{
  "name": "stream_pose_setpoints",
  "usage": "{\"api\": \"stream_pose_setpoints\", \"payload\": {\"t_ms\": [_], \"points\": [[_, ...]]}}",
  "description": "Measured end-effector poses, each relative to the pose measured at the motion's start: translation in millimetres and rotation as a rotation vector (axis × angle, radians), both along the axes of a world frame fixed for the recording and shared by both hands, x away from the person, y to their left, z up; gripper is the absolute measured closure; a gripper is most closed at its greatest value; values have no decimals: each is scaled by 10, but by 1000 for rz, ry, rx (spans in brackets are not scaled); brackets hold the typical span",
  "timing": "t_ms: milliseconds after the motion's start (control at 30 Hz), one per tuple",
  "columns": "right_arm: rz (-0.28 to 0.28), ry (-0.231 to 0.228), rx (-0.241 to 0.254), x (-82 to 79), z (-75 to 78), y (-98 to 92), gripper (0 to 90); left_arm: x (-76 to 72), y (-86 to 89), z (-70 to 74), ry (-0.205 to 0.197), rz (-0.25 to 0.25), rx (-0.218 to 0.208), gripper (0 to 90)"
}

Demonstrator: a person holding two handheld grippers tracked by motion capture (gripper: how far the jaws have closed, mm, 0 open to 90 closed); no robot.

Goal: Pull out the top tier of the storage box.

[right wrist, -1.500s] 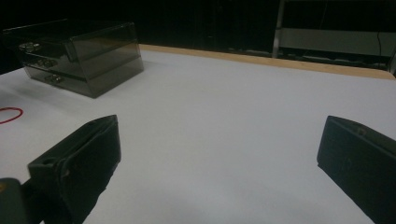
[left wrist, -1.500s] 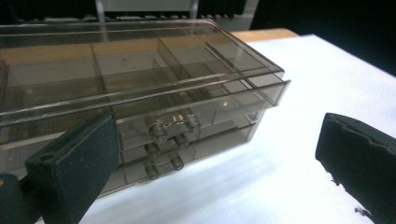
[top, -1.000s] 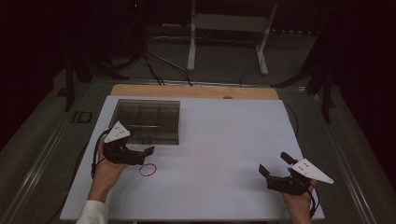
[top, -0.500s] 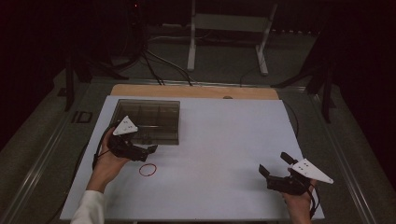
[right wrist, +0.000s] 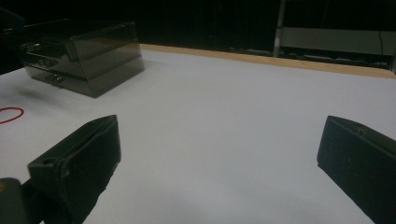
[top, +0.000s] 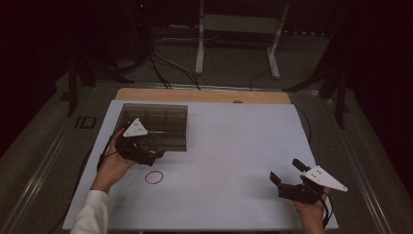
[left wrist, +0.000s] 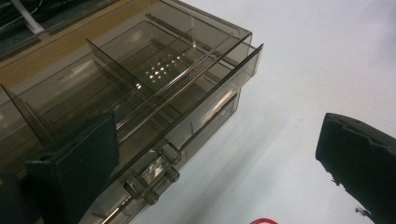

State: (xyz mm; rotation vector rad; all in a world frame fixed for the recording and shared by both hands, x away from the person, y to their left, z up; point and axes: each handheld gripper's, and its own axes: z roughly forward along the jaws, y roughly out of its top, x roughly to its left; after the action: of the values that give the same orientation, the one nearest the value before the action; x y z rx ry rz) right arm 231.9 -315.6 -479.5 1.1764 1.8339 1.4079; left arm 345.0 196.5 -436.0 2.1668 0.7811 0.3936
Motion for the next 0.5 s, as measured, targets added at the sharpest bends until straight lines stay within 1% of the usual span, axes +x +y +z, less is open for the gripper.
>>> {"api": "stream_pose_setpoints", "payload": {"t_ms": [133,167,200,267,300,333,367,500], "points": [[0,-1,-2,-2,2,0,0,30,-28,-42,-7,-9,17,10],[0,0,-1,-2,2,-2,0,36,-33,-51,-7,-11,19,11],[-1,0,-1,-1,1,-4,0,38,-36,-53,-4,-16,11,10],[-1,-2,-1,-2,3,-6,0,36,-44,-53,-6,-18,19,11],[-1,-4,-1,-3,4,-6,0,35,-48,-57,3,-21,20,11],[-1,-4,-1,-3,4,-6,0,33,-56,-68,10,-24,30,11],[-1,-3,-2,-3,4,-6,0,27,-63,-76,8,-27,40,11],[-2,-4,0,-5,5,-8,0,21,-57,-78,18,-26,45,11]]}}
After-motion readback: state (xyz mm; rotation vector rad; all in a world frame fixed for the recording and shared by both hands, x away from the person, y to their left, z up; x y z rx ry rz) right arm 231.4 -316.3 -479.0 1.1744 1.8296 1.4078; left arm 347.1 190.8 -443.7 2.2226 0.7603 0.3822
